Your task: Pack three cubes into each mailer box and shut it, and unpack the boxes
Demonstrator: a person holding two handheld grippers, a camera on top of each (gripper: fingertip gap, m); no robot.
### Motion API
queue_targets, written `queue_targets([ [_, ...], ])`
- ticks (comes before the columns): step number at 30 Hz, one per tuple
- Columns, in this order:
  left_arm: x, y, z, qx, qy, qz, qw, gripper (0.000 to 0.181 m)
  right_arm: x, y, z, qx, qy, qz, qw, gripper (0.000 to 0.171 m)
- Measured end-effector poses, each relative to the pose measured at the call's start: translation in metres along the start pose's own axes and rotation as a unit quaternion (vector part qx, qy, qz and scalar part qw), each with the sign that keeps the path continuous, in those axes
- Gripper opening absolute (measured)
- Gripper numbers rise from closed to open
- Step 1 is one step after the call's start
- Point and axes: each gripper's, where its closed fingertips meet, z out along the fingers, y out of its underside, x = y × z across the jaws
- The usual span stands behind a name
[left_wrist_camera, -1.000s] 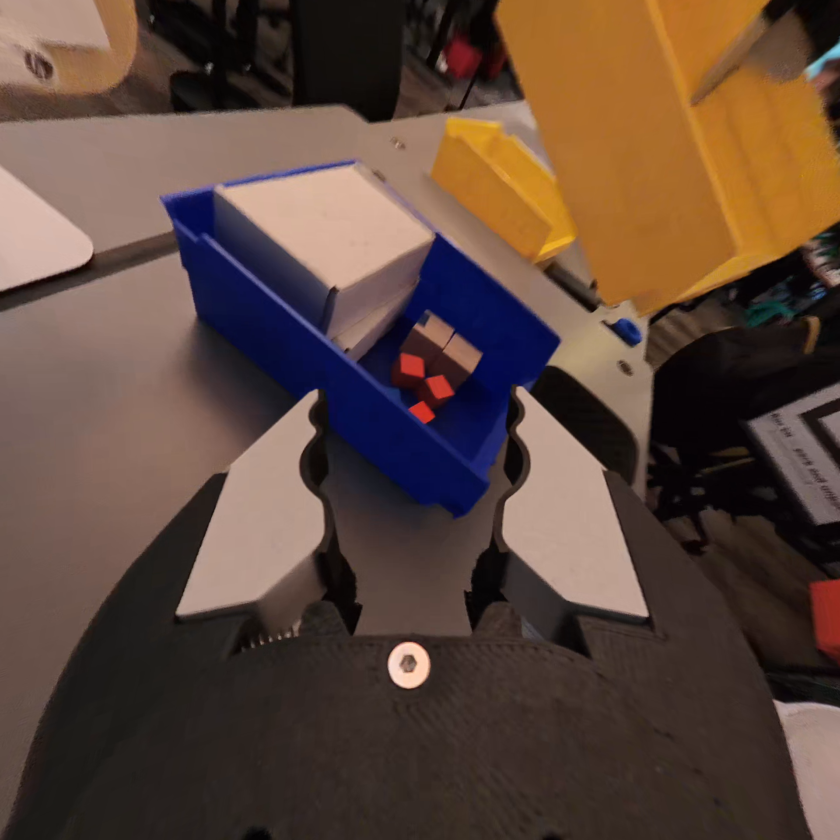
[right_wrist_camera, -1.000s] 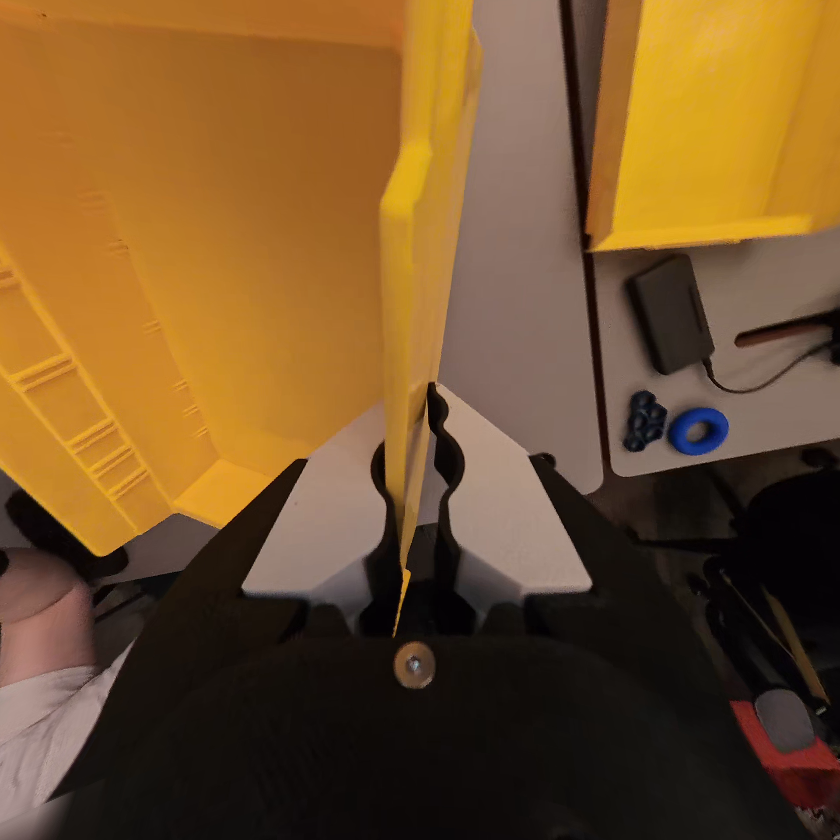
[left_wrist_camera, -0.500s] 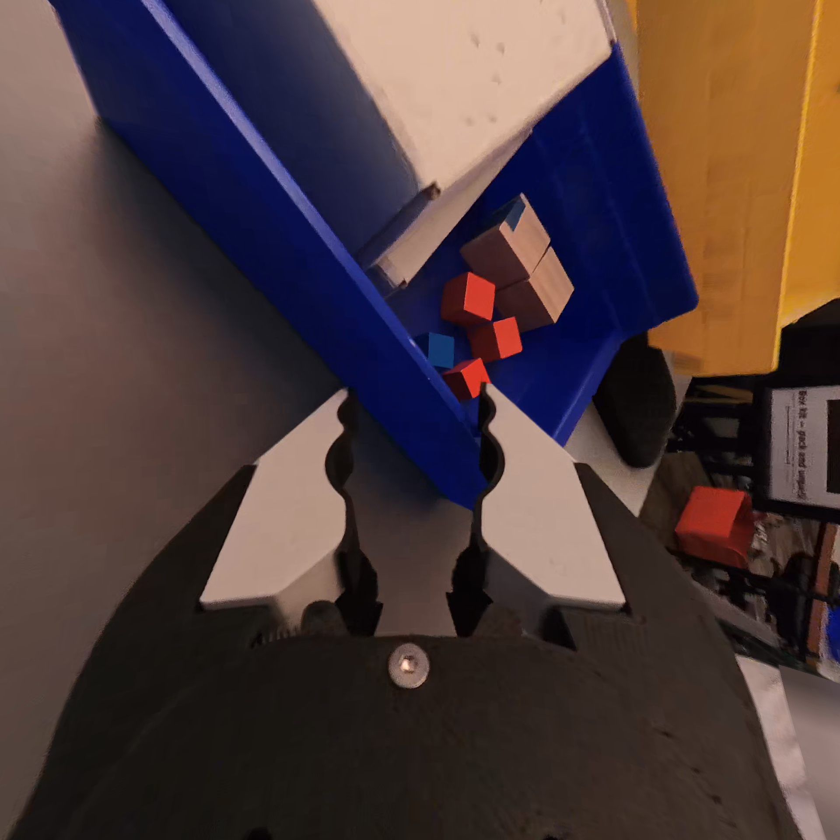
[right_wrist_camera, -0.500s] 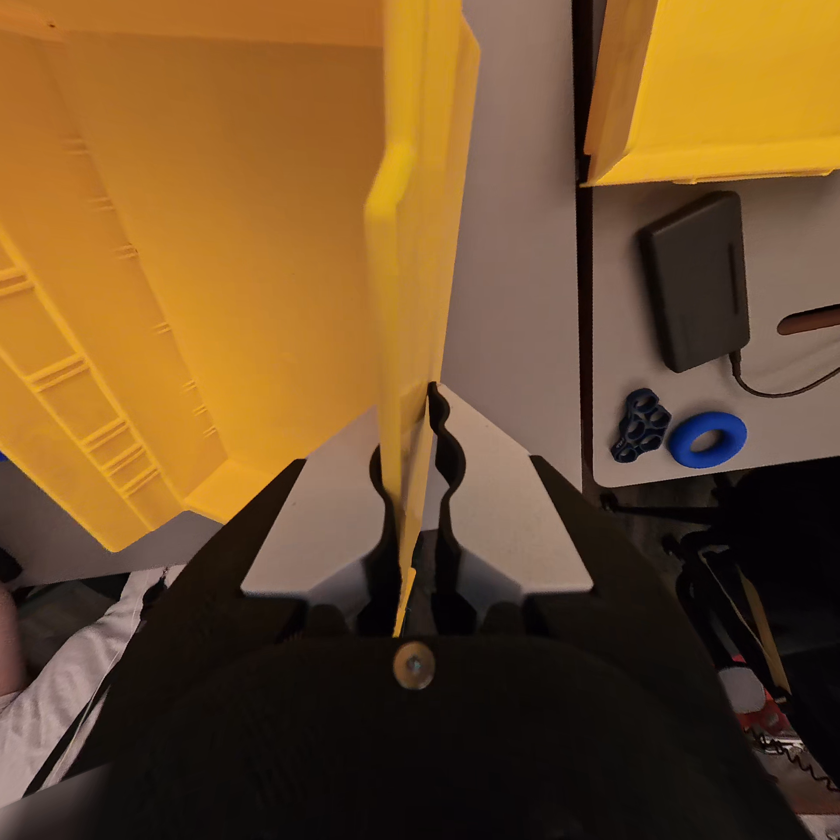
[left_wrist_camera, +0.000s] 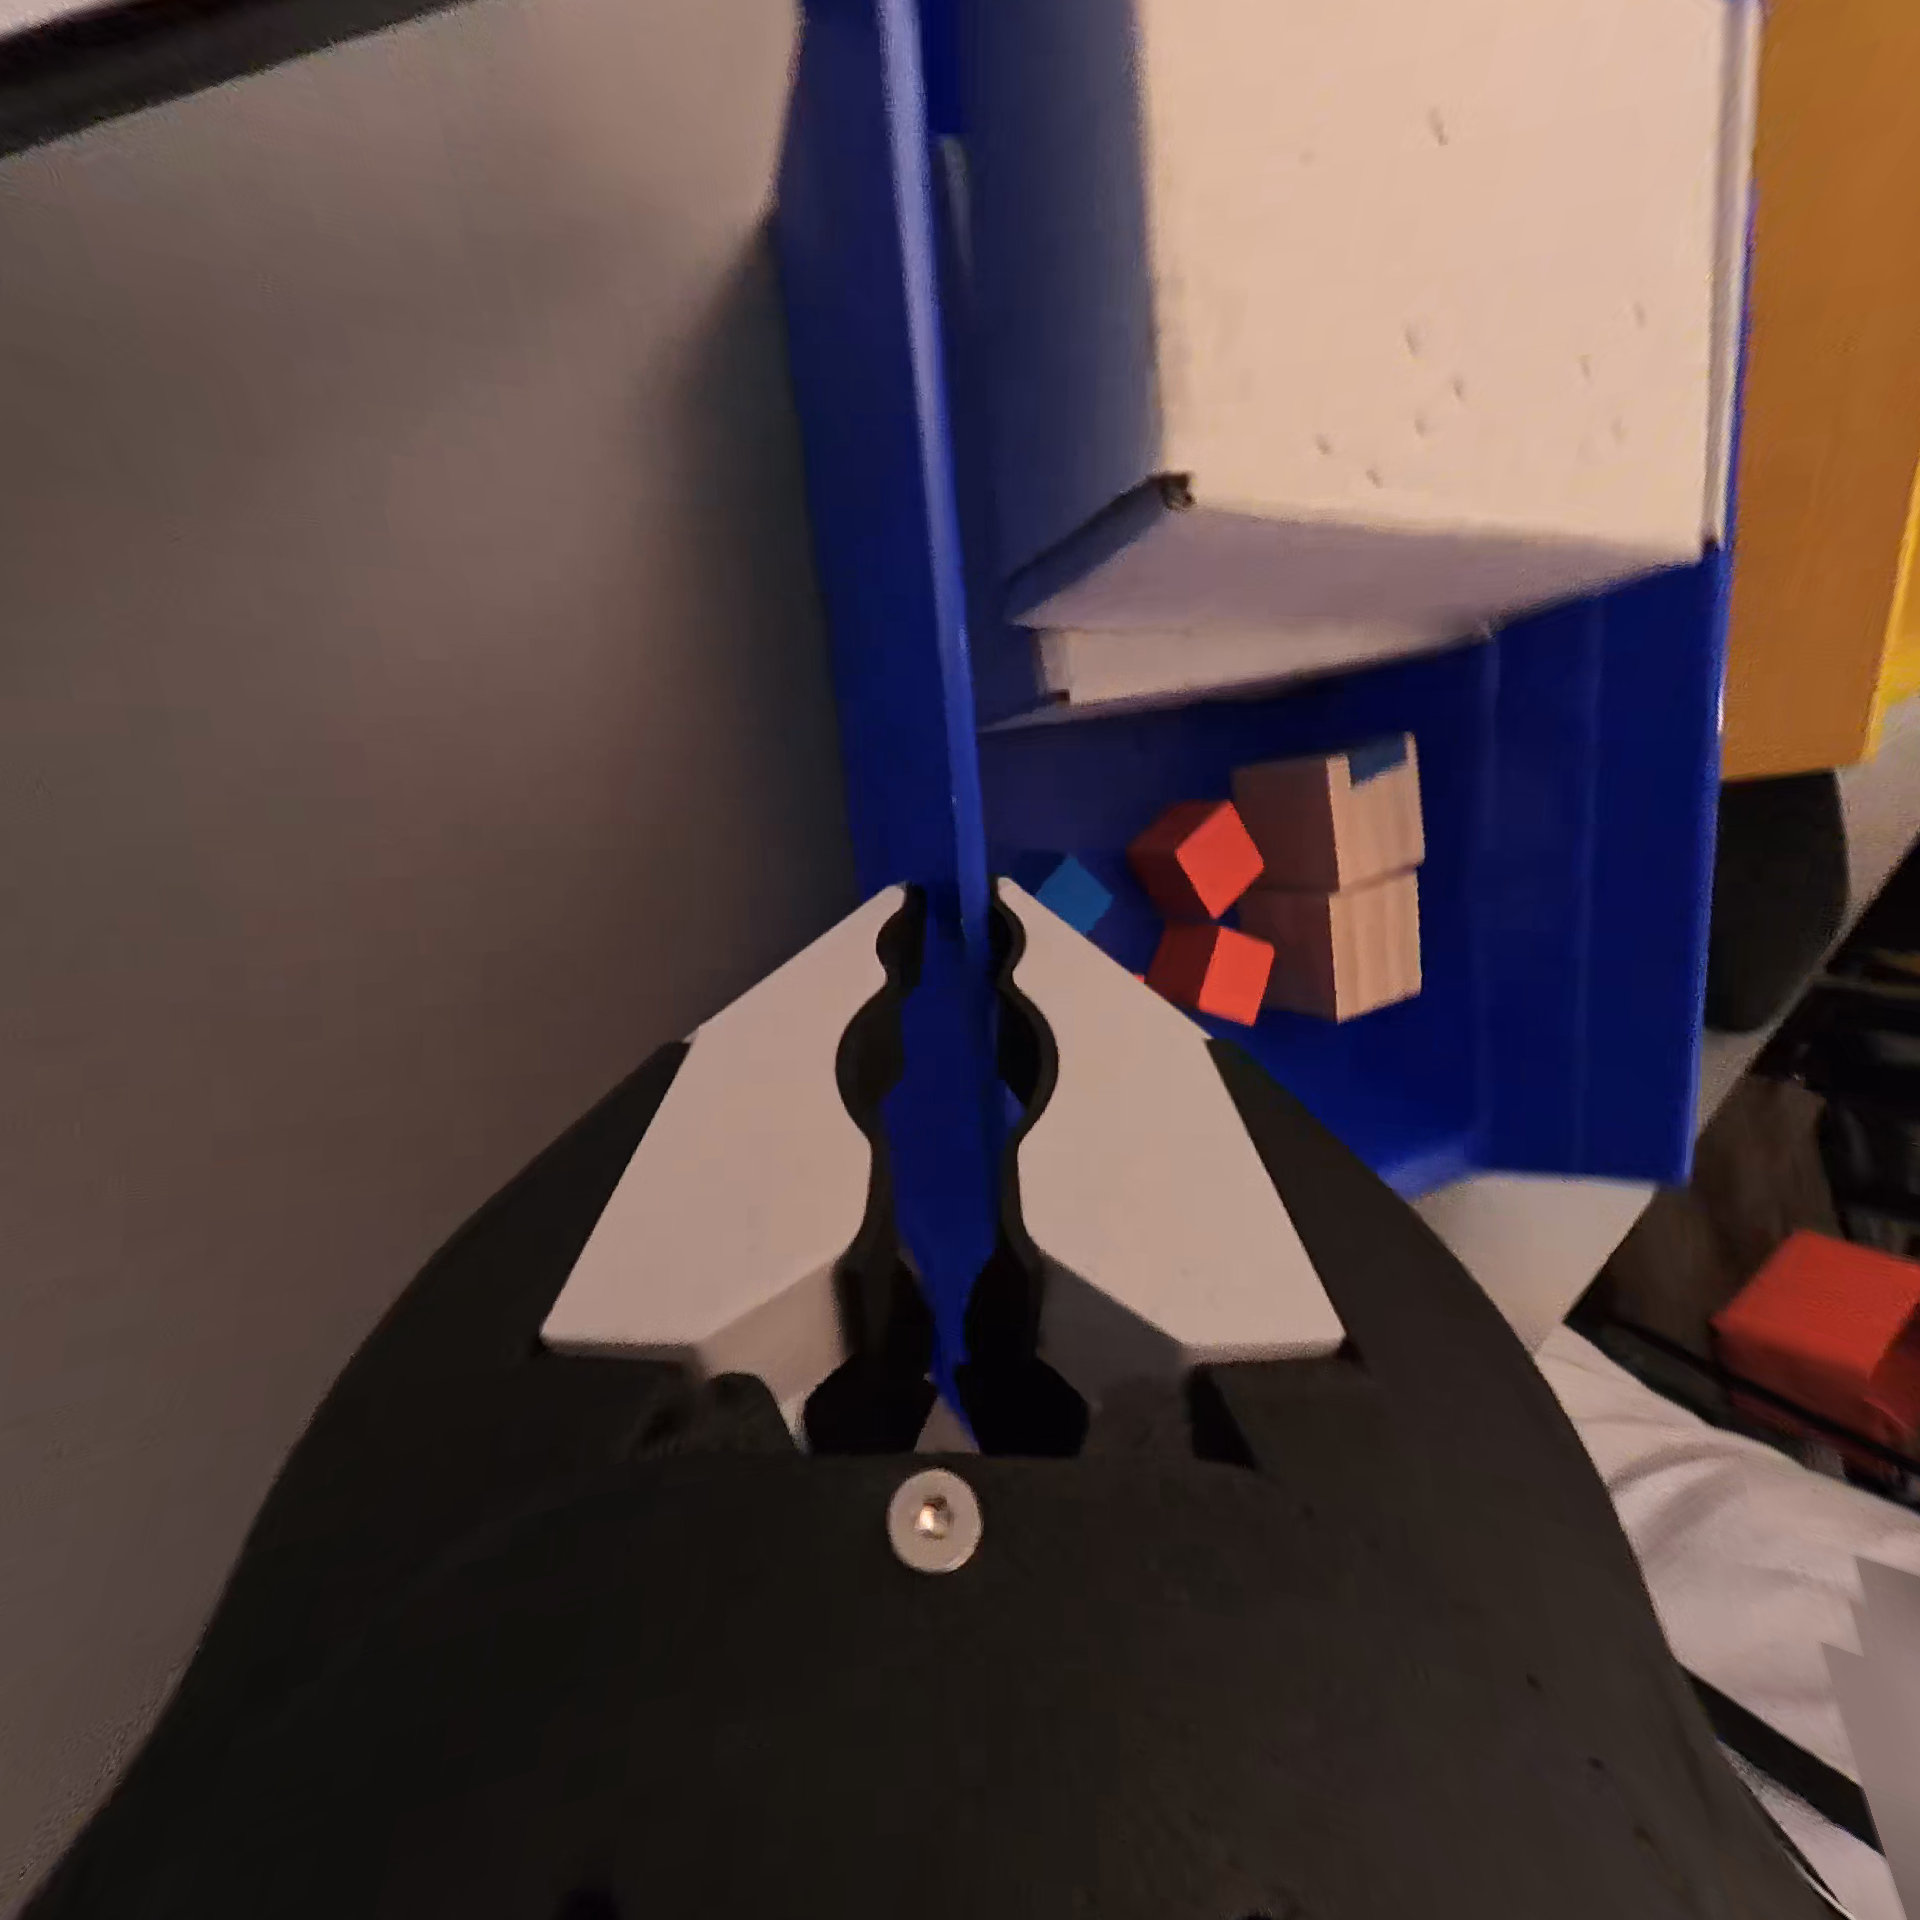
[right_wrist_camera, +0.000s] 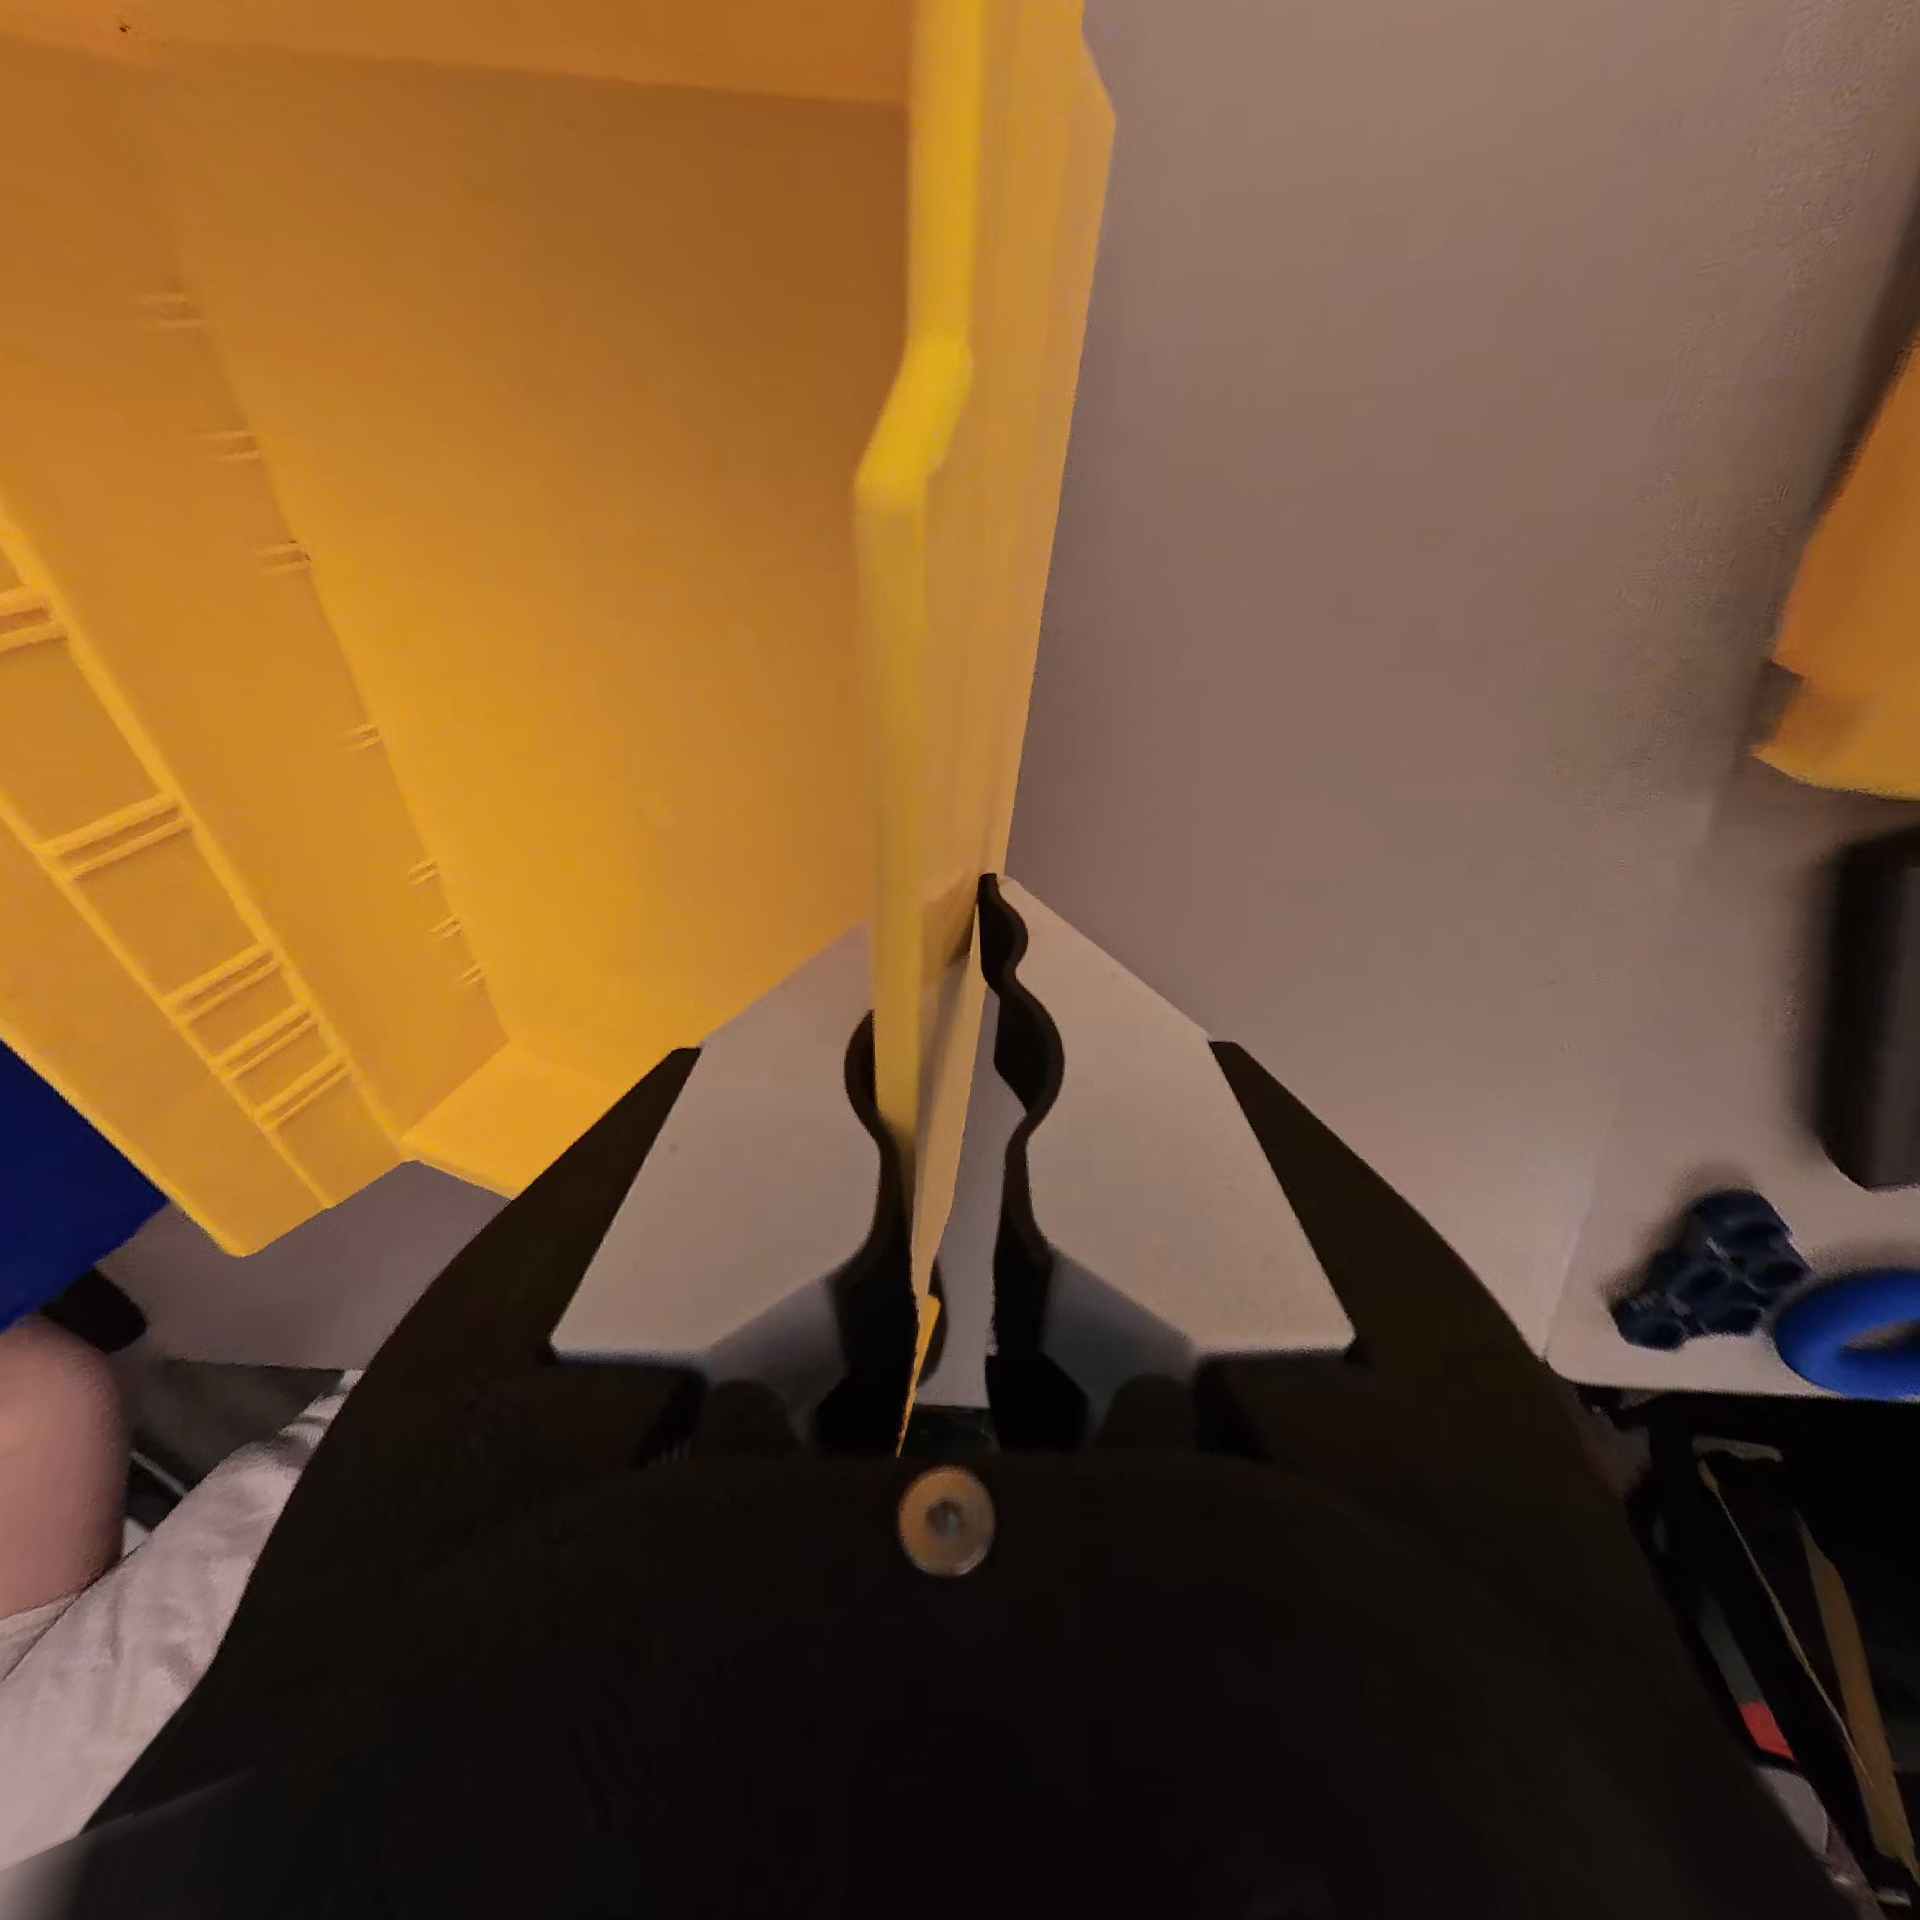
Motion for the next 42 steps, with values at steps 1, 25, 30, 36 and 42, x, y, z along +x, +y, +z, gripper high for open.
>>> queue_targets([
  [1, -0.015, 0.003, -0.009, 0.008, -0.013, -0.015, 1.000, 0.009, -0.009, -0.004, 0.007, -0.007, -0.005, -0.006, 1.000, 0.007],
  [25, -0.196, 0.090, -0.151, 0.199, -0.142, -0.292, 0.925, 0.010, -0.082, -0.043, 0.048, 0.036, -0.116, -0.095, 0.988, 0.037],
  [30, -0.187, 0.095, -0.146, 0.158, -0.166, -0.282, 0.932, 0.009, -0.084, -0.021, 0.056, 0.060, -0.127, -0.115, 0.983, 0.024],
  [36, -0.161, 0.108, -0.139, 0.093, -0.152, -0.275, 0.945, 0.007, -0.077, -0.025, 0.061, 0.038, -0.023, -0.174, 0.984, 0.005],
  [42, -0.154, 0.110, -0.136, 0.065, -0.166, -0.258, 0.949, 0.005, -0.077, -0.025, 0.060, 0.040, -0.072, -0.108, 0.991, 0.005],
])
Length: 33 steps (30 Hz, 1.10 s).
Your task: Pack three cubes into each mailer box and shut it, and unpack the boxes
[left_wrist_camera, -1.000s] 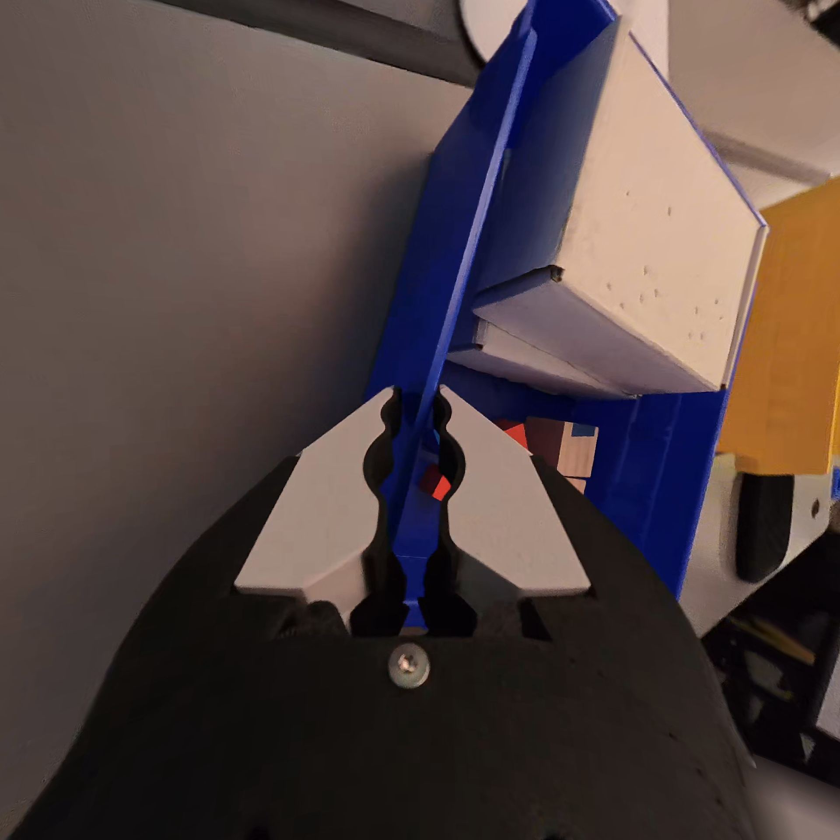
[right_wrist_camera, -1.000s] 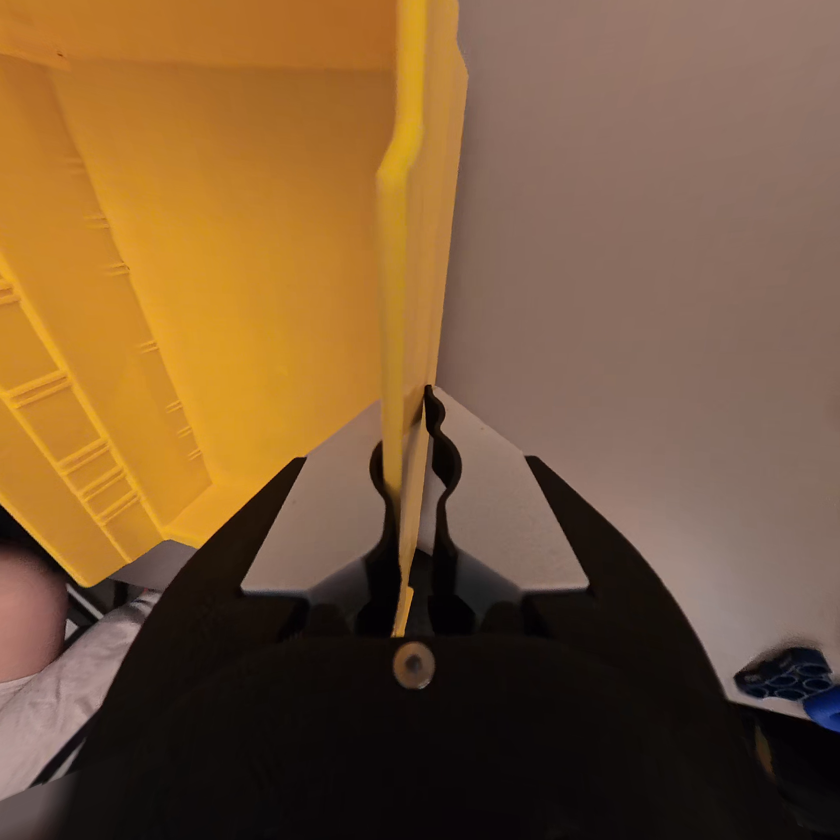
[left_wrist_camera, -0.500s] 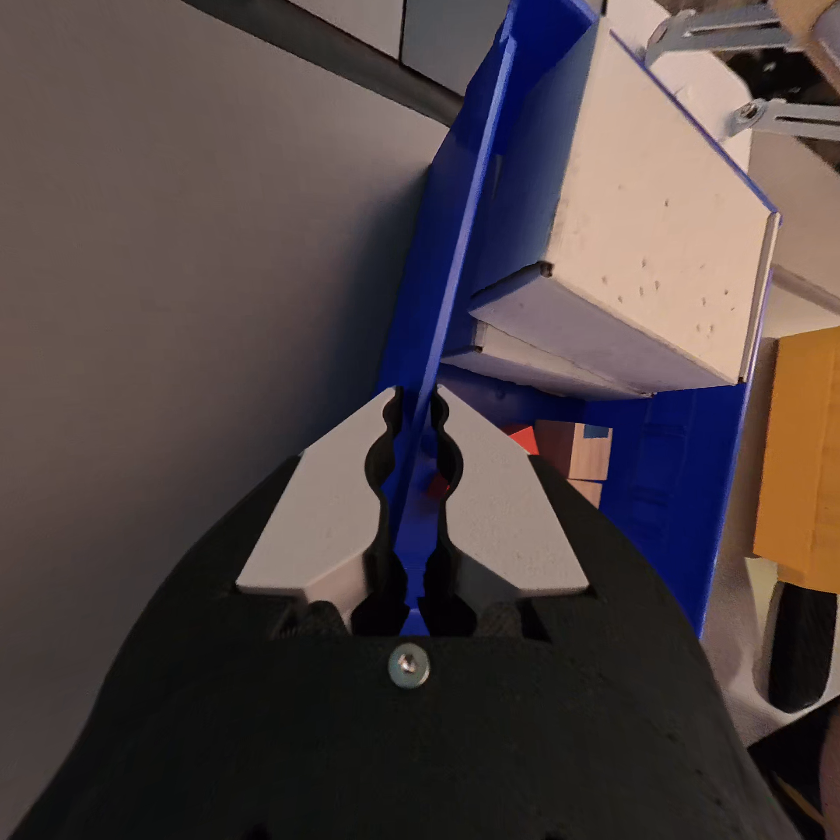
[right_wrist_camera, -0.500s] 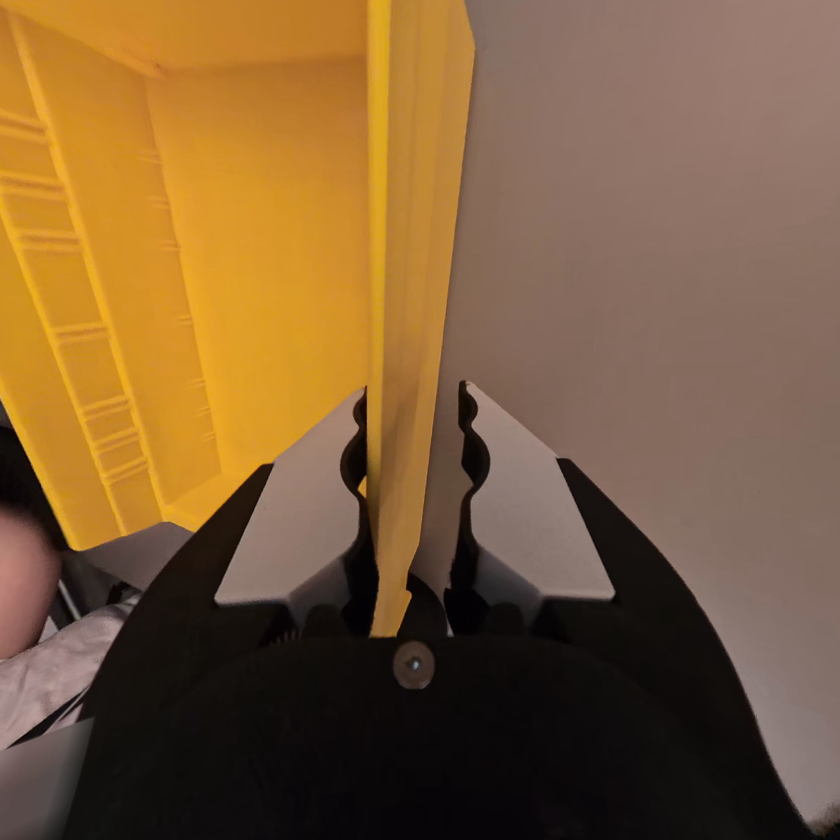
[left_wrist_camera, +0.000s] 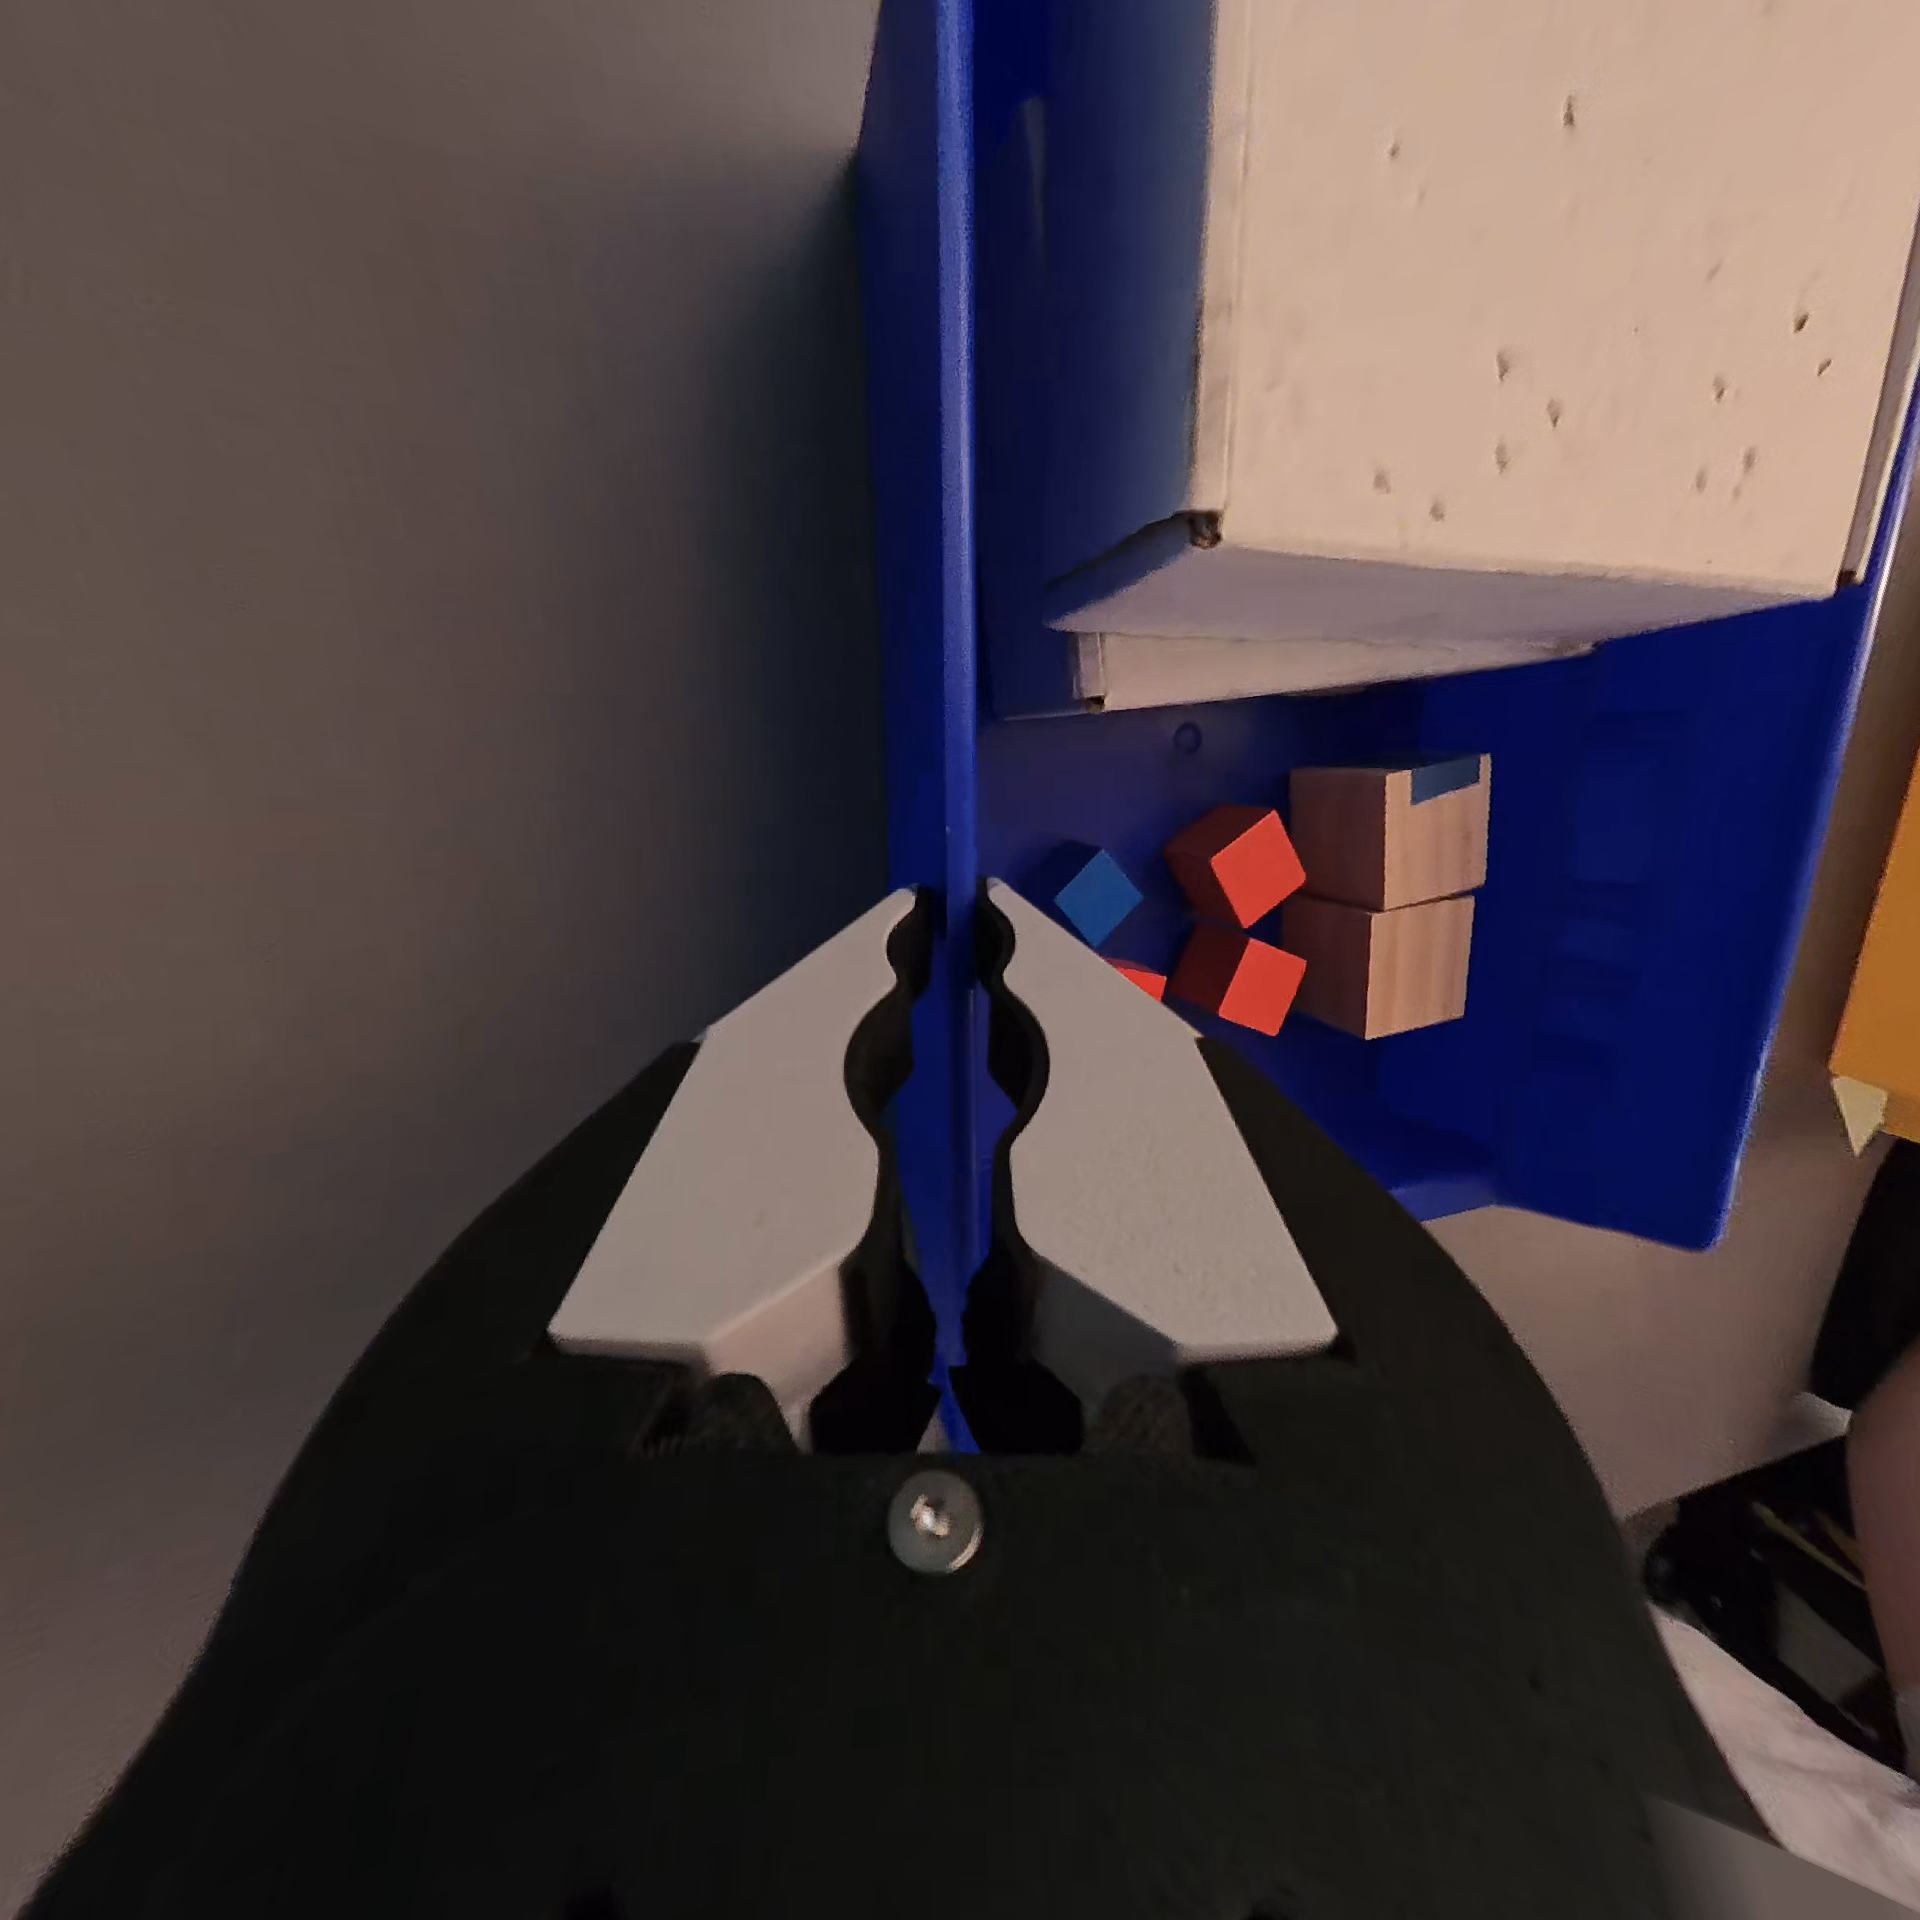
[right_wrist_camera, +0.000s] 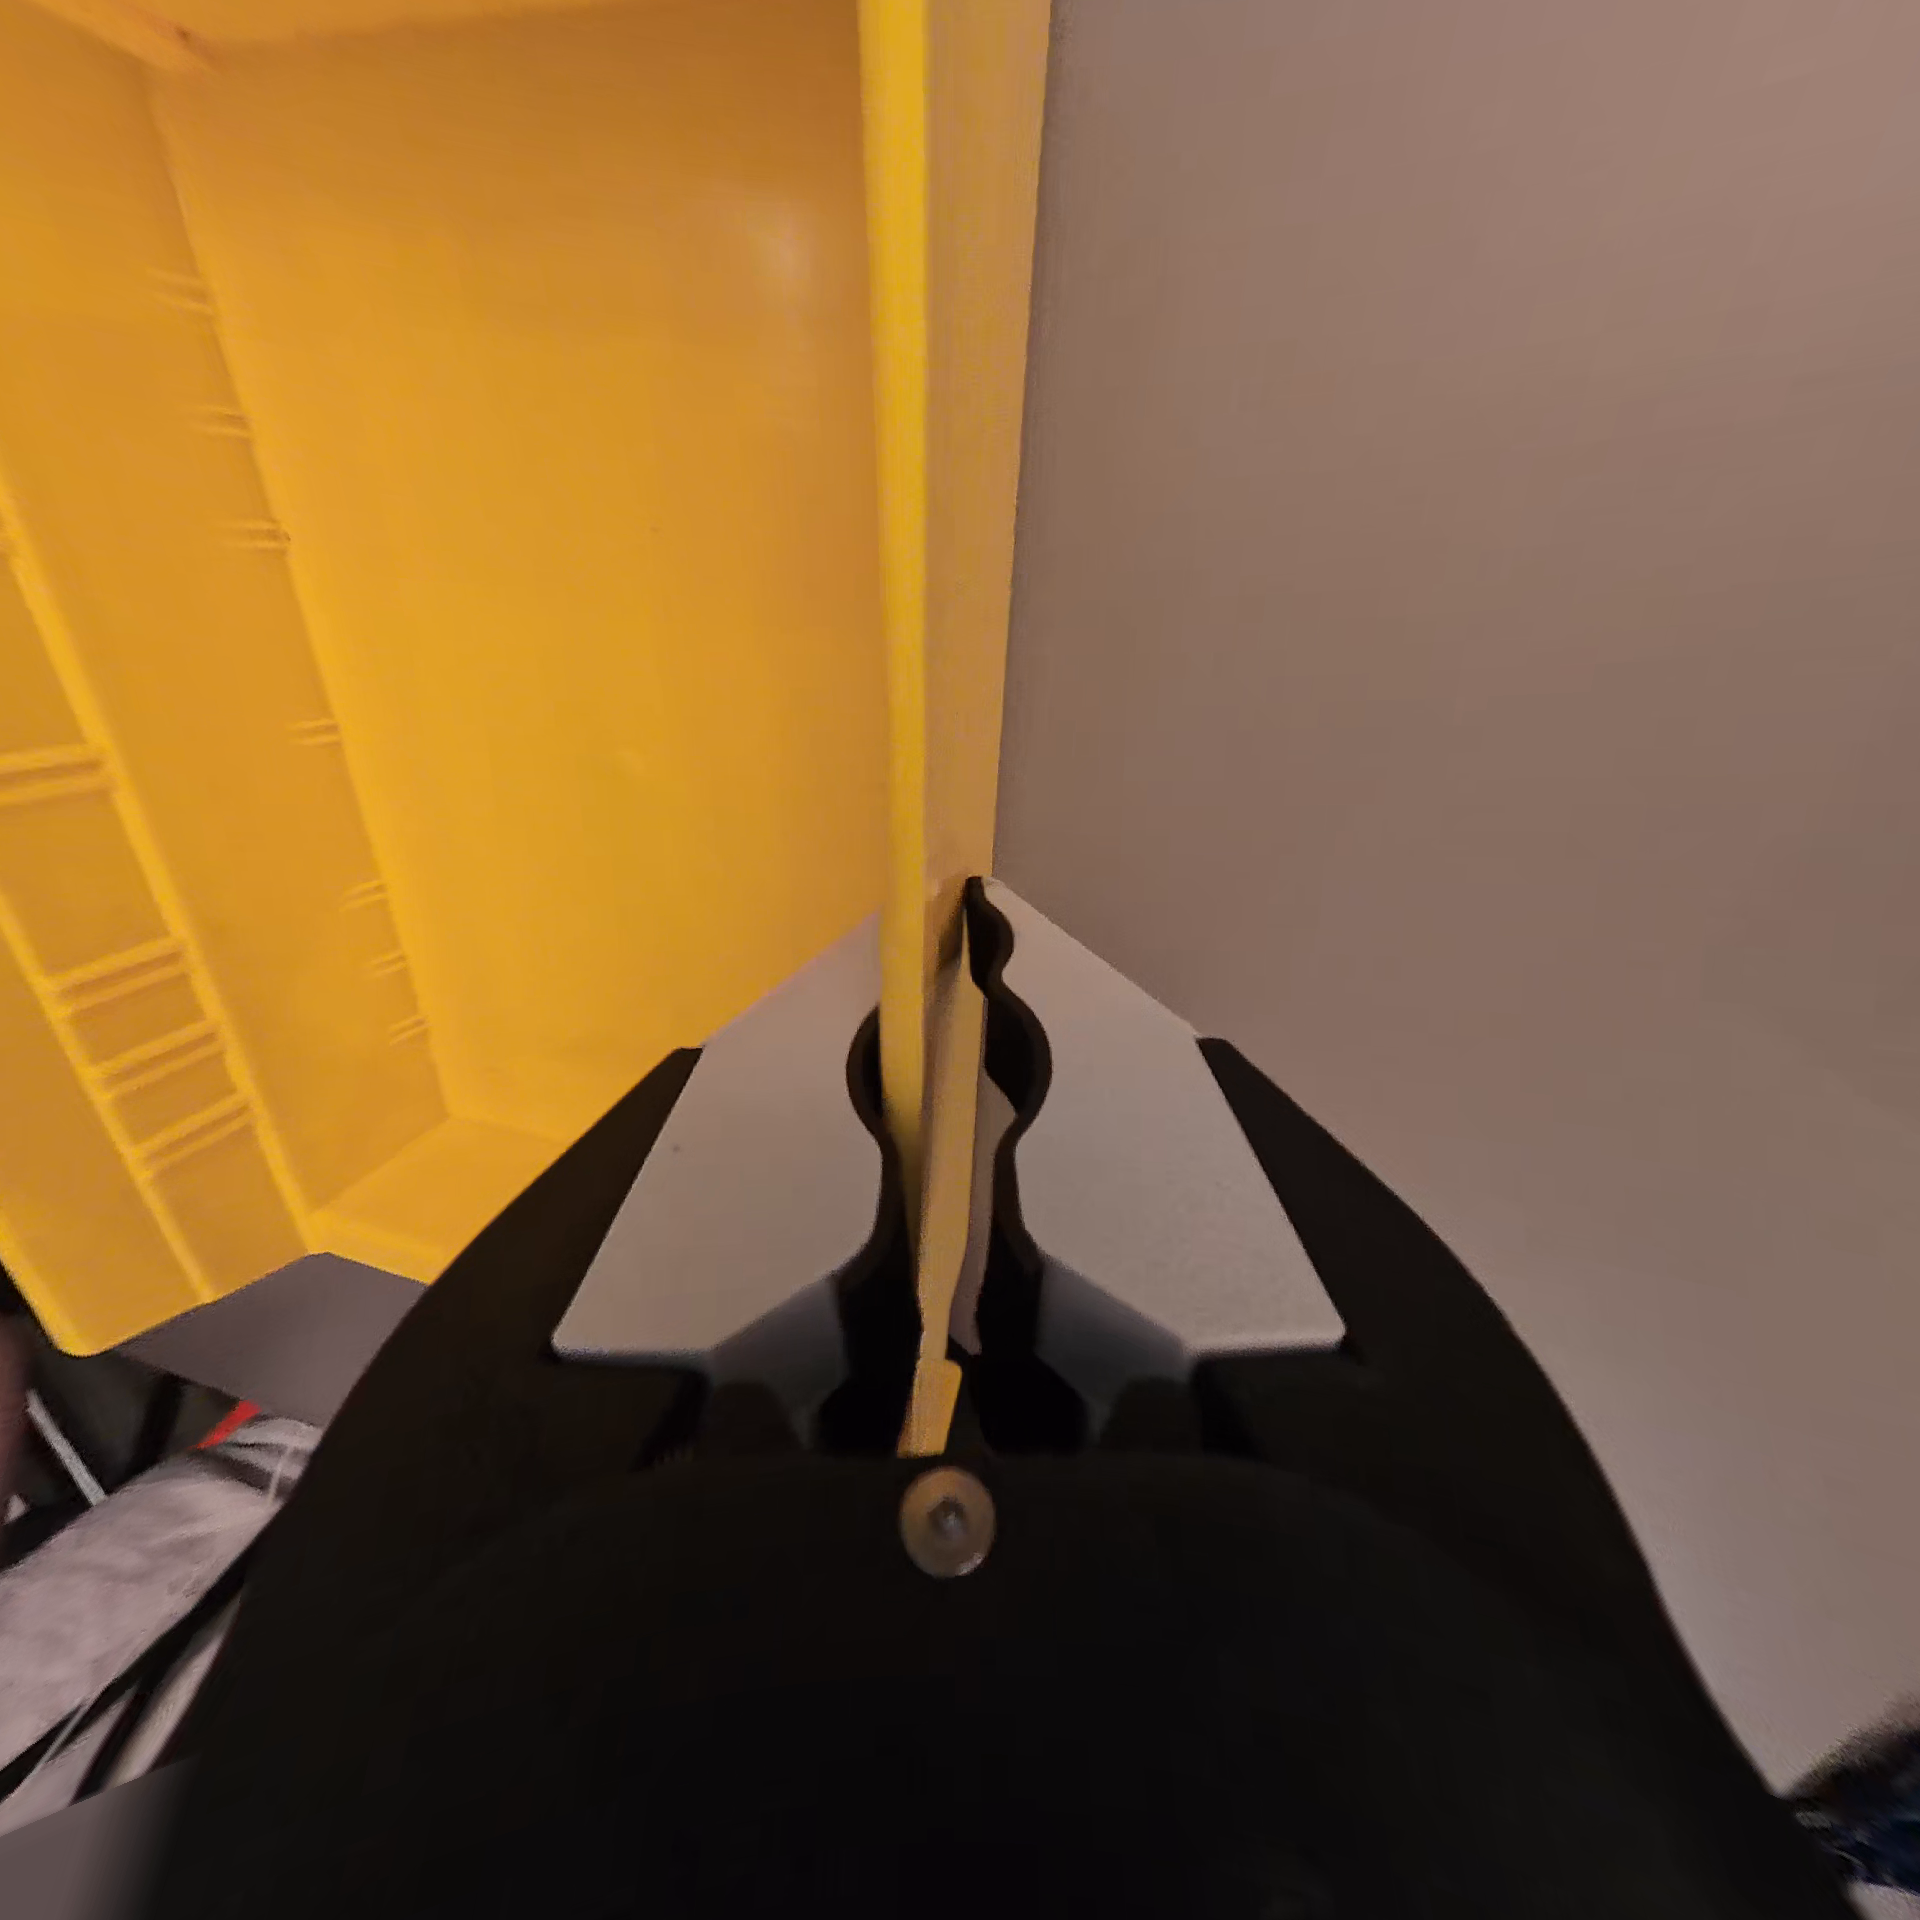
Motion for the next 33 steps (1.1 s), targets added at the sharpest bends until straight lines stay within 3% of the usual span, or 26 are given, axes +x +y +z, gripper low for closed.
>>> queue_targets([
  [5, -0.011, -0.015, 0.000, 0.045, 0.012, -0.027, 0.999, 0.006, 0.013, 0.000, -0.004, 0.018, 0.002, 0.034, 0.999, 0.004],
  [13, -0.044, -0.011, -0.015, 0.082, 0.012, -0.081, 0.993, 0.008, 0.029, 0.002, -0.009, 0.037, -0.006, 0.075, 0.997, 0.005],
  [21, -0.041, 0.002, -0.018, 0.052, 0.008, -0.077, 0.996, 0.008, 0.040, 0.005, -0.012, 0.035, 0.012, 0.065, 0.997, 0.004],
  [26, -0.032, -0.002, -0.014, 0.050, 0.010, -0.063, 0.997, 0.008, 0.041, 0.004, -0.012, 0.038, 0.006, 0.017, 0.999, 0.004],
  [33, -0.031, -0.005, -0.013, 0.055, 0.018, -0.065, 0.996, 0.008, 0.049, 0.007, -0.015, 0.038, 0.010, 0.022, 0.999, 0.004],
])
